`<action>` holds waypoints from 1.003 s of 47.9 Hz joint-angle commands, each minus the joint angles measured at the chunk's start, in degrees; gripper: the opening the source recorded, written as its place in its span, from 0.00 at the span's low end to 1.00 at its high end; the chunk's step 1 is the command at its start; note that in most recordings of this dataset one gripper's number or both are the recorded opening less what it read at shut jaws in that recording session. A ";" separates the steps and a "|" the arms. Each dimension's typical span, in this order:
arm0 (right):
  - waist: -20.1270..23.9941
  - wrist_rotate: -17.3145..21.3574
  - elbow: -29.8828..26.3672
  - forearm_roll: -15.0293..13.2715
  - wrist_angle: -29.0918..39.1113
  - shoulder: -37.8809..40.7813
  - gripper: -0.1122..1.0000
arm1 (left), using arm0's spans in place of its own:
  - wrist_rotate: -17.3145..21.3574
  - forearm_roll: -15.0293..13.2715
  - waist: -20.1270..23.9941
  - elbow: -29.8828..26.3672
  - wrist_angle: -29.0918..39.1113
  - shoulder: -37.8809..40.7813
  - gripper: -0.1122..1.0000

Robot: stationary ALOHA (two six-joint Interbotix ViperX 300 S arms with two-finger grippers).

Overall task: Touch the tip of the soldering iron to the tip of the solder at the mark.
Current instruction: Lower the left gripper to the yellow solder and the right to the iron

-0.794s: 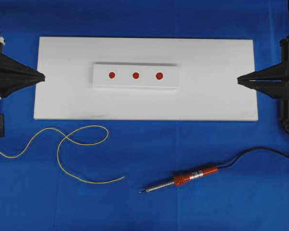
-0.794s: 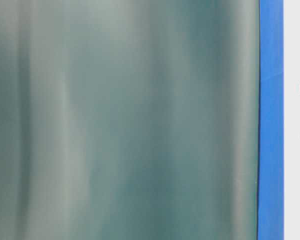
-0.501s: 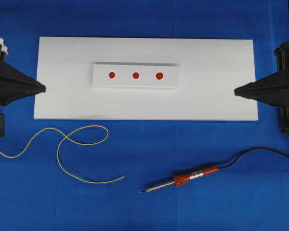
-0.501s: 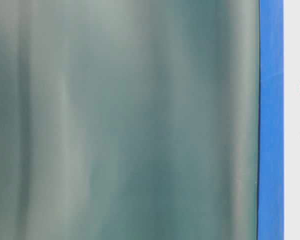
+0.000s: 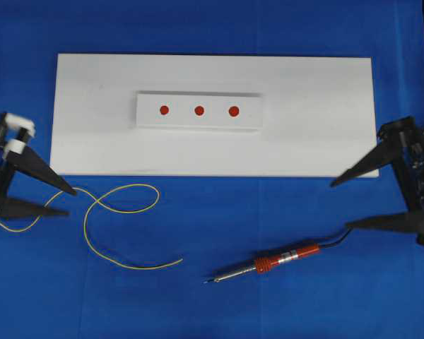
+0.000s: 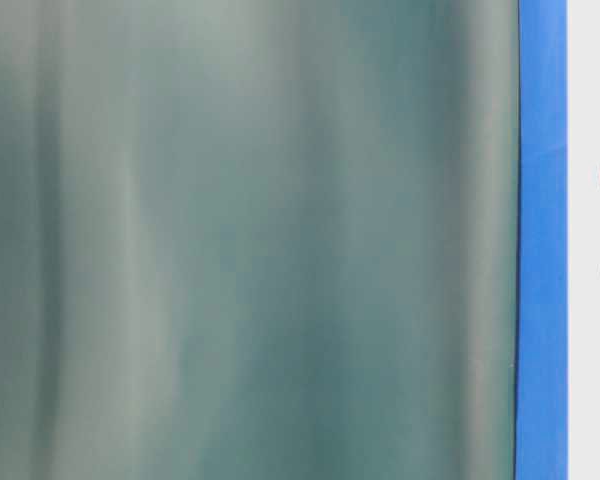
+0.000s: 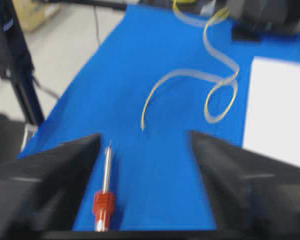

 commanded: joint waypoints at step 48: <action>13.54 0.26 -3.08 20.57 -31.99 50.27 0.90 | -2.72 -0.09 -8.00 -5.71 -24.35 48.52 0.86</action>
